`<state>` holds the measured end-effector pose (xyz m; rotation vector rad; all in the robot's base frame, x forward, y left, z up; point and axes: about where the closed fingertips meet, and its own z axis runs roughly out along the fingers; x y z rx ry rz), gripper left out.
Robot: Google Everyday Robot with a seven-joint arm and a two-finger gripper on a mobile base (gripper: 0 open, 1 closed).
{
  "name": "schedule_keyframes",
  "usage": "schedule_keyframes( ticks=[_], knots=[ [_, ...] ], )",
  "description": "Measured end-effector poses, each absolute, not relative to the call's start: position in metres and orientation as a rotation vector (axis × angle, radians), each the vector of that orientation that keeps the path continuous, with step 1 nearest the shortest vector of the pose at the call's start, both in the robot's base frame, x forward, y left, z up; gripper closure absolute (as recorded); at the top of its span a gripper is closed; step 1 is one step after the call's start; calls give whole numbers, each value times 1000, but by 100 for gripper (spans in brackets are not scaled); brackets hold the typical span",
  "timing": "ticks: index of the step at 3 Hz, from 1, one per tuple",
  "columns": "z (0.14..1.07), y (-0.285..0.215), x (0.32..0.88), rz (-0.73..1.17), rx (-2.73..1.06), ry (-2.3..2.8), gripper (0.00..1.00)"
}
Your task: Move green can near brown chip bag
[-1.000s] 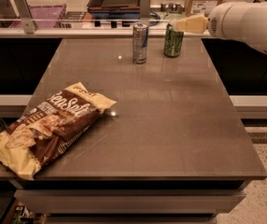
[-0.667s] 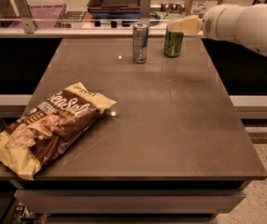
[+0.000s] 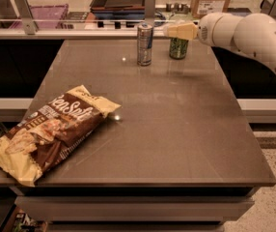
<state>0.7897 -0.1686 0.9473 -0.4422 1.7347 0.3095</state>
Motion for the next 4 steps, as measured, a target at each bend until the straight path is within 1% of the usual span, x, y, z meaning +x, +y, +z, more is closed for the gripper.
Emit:
schedule_keyframes(
  ticks=[4],
  knots=[
    [900,-158,825,441,-454,1649,0]
  ],
)
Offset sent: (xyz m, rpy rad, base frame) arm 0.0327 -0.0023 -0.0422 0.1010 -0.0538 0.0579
